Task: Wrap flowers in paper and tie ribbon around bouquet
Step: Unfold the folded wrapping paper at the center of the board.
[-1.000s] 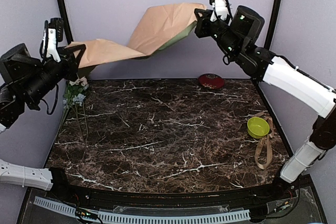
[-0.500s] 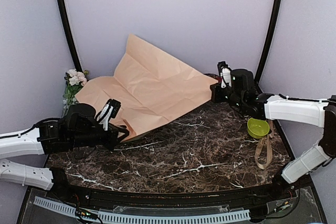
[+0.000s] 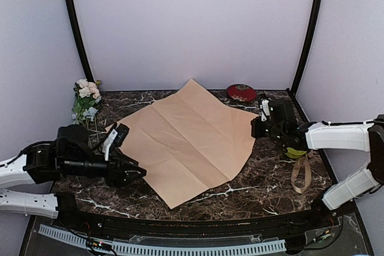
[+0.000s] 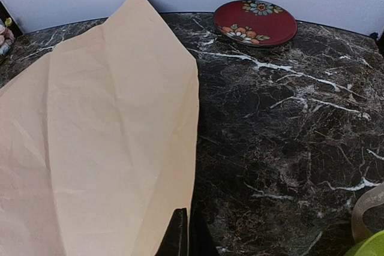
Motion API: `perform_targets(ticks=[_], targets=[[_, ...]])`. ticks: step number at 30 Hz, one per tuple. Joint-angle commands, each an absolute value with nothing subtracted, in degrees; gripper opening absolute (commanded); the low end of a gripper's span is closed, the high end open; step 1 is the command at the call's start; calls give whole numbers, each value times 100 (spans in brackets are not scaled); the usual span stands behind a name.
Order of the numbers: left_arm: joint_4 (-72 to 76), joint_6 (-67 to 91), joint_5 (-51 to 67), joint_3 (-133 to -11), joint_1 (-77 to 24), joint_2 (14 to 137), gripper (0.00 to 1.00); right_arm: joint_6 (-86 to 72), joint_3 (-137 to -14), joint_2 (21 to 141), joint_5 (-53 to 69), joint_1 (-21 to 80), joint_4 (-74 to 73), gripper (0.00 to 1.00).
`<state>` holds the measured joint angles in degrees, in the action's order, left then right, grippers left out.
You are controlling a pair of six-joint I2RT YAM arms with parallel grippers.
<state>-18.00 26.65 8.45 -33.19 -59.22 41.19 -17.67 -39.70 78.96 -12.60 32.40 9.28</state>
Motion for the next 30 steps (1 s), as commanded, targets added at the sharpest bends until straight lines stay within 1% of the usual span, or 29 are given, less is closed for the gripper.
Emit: perform_targets(ticks=[1,3,5,8,13,17,21,24,26,30], targets=[[-2118,2106,-360,-3818,-5933,3237,67,-1691,-3937,7719,-925,3126,875,0],[-2225,1959,-1103,-3924,-5930,3459,68,-1680,-4033,7770,-758,3067,773,0],[-2328,1882,-1655,-4050,-5924,4042,68,-1707,-4137,7816,-647,3012,669,0],[-2272,1732,-1984,-4255,-5822,5203,68,-1885,-4259,7831,-521,2982,490,0],[-1707,1323,-1480,-4635,-5258,6785,68,-2141,-4401,7870,-415,2986,103,0],[-1562,1028,-1596,-4976,-5142,8082,68,-2145,-4511,8006,-507,2959,-212,0],[-1910,858,-1230,-5328,-5252,9139,62,-2119,-4637,8173,-556,2735,-447,0],[-1886,766,-1100,-5336,-5493,9622,61,-2097,-4668,8255,-624,2602,-546,0],[-1927,772,-1014,-5364,-5603,9829,59,-2083,-4731,8314,-741,2530,-653,0],[-1872,855,-756,-5355,-5747,9956,57,-2081,-4928,8499,-948,2299,-917,0]])
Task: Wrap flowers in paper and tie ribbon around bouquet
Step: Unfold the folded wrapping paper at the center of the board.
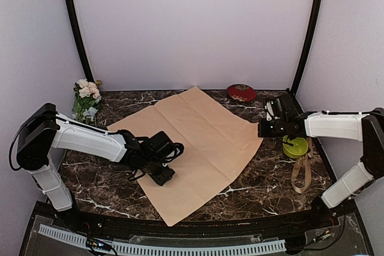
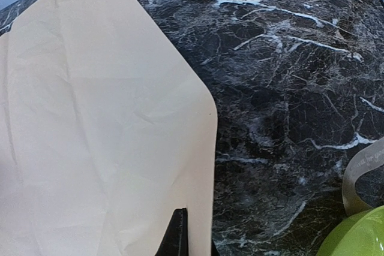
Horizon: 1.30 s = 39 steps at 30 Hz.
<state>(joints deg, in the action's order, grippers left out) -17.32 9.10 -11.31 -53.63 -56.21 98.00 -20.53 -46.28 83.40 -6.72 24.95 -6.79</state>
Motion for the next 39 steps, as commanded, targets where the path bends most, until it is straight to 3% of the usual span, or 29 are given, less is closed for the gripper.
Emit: perform_targets(ticks=[1,8,11,13,17,19,24,31,36,39], targets=[[-1852,878,-686,-5340,-5781,9958,57,-2090,-4990,8560,-968,2235,-981,0],[-1653,929,-519,-5247,-5818,9914,57,-2287,-5278,8903,-1236,1822,-1277,1],[-1553,800,-610,-5249,-5811,9902,57,-2388,-5379,8949,-1242,1769,-1460,9],[-1524,742,-761,-5265,-5752,9861,57,-2460,-5401,8895,-1300,1772,-1557,20],[-1432,713,-650,-5453,-5639,9482,65,-2471,-5526,8722,-1813,1763,-1732,65],[-1219,596,-413,-5573,-5600,9201,70,-2444,-5674,8635,-1944,1773,-1782,73],[-799,948,542,-5645,-4664,8552,74,-2244,-5961,8388,-1564,1992,-1724,70],[-1679,2074,-105,-5594,-2125,7905,71,-1802,-5996,8173,-1348,2622,-1801,60],[-1620,2486,-344,-5258,-457,7702,65,-1760,-5783,8130,-1108,2710,-1597,57],[-1531,2482,-213,-5257,228,7917,55,-1700,-5706,8158,-1032,2732,-1535,57]])
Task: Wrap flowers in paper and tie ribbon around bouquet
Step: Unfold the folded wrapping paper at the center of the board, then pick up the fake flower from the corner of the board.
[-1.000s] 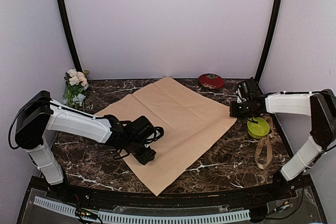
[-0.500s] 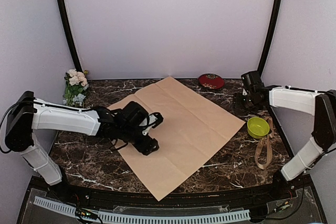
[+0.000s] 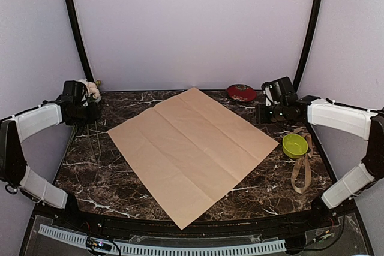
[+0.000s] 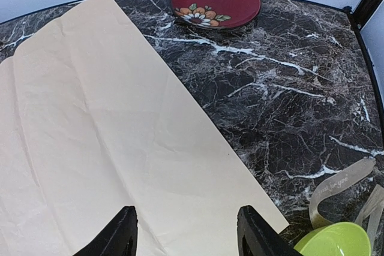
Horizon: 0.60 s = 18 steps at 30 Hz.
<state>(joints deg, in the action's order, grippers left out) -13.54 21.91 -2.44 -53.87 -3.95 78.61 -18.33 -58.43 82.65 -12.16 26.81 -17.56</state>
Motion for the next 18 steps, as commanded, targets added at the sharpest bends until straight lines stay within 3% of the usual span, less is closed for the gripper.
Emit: perform_targets(ticks=[1,6,15,18], targets=[[-1565,2501,-154,-5316,458,8052,53,-1685,-5704,8175,-1004,2733,-1556,57],[-1554,2708,48,-5447,982,8733,54,-1666,-5668,8130,-894,2767,-1558,57],[-1847,2591,-194,-6185,1072,10131,59,-1652,-5640,8091,-726,2769,-1573,58],[-1837,2563,-108,-6264,1072,10370,50,-1649,-5626,8062,-644,2768,-1539,58]])
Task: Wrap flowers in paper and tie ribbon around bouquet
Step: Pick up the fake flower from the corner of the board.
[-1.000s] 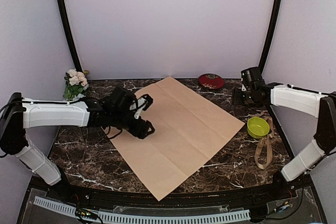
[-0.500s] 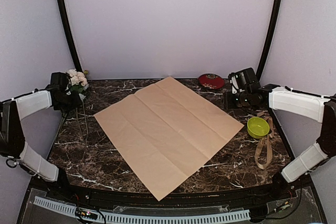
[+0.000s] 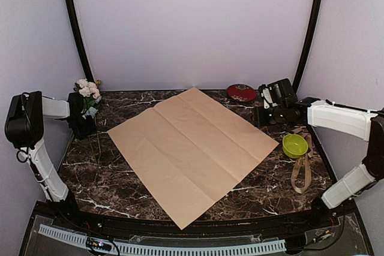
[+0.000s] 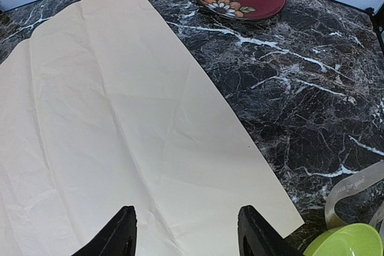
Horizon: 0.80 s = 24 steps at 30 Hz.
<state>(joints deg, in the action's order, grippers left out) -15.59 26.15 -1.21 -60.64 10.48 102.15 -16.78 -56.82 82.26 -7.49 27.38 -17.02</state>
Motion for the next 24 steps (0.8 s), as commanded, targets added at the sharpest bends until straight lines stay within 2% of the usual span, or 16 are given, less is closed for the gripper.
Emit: perform_targets(ticks=[1,6,8,15,24], targets=[[-1812,2555,-27,-6262,1072,10409,46,-1636,-5626,8060,-651,2768,-1543,58],[-1707,2459,89,-6184,1072,10513,20,-1628,-5682,8054,-739,2768,-1651,59],[-1684,2407,155,-6150,1072,10520,2,-1623,-5692,8028,-719,2769,-1652,59],[-1642,2387,400,-5853,1072,9956,0,-1600,-5737,7919,-854,2777,-1769,60],[-1414,2856,737,-4997,788,7508,0,-1664,-5887,7715,-777,2783,-1917,60]])
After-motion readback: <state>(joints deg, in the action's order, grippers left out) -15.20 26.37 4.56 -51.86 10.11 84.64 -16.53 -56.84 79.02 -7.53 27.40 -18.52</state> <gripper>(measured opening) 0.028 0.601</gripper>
